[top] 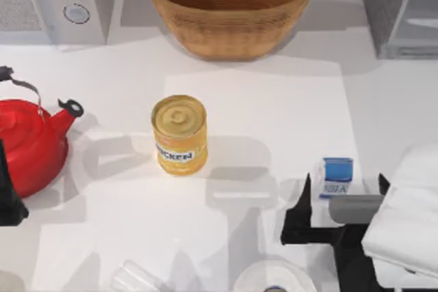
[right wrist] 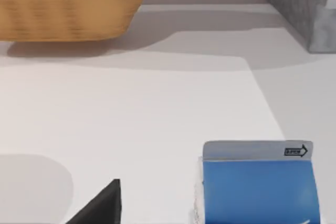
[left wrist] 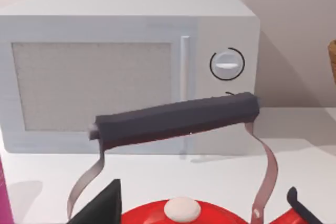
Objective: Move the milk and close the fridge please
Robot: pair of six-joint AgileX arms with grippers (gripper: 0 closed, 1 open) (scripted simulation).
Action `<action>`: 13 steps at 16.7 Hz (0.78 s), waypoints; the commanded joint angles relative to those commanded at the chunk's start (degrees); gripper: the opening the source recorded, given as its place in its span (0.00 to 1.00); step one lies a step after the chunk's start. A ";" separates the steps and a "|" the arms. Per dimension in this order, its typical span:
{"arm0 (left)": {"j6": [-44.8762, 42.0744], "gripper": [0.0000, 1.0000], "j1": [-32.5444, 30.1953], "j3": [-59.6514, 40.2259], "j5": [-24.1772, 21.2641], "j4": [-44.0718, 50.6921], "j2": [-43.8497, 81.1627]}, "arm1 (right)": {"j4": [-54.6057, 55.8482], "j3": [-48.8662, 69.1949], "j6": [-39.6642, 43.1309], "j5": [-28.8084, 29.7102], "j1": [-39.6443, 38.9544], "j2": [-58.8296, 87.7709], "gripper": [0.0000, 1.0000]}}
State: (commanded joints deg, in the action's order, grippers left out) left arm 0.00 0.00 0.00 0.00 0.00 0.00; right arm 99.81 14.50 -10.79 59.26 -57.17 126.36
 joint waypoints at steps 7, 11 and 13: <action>0.00 1.00 0.00 0.00 0.00 0.00 0.00 | -1.40 5.20 2.44 -7.19 7.32 1.85 1.00; 0.00 1.00 0.00 0.00 0.00 0.00 0.00 | -1.55 5.70 2.53 -7.36 7.47 2.10 1.00; 0.00 1.00 0.00 0.00 0.00 0.00 0.00 | -1.55 5.70 2.53 -7.36 7.47 2.10 0.85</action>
State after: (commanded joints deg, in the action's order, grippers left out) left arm 0.00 0.00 0.00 0.00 0.00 0.00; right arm 98.25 20.19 -8.26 51.90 -49.70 128.46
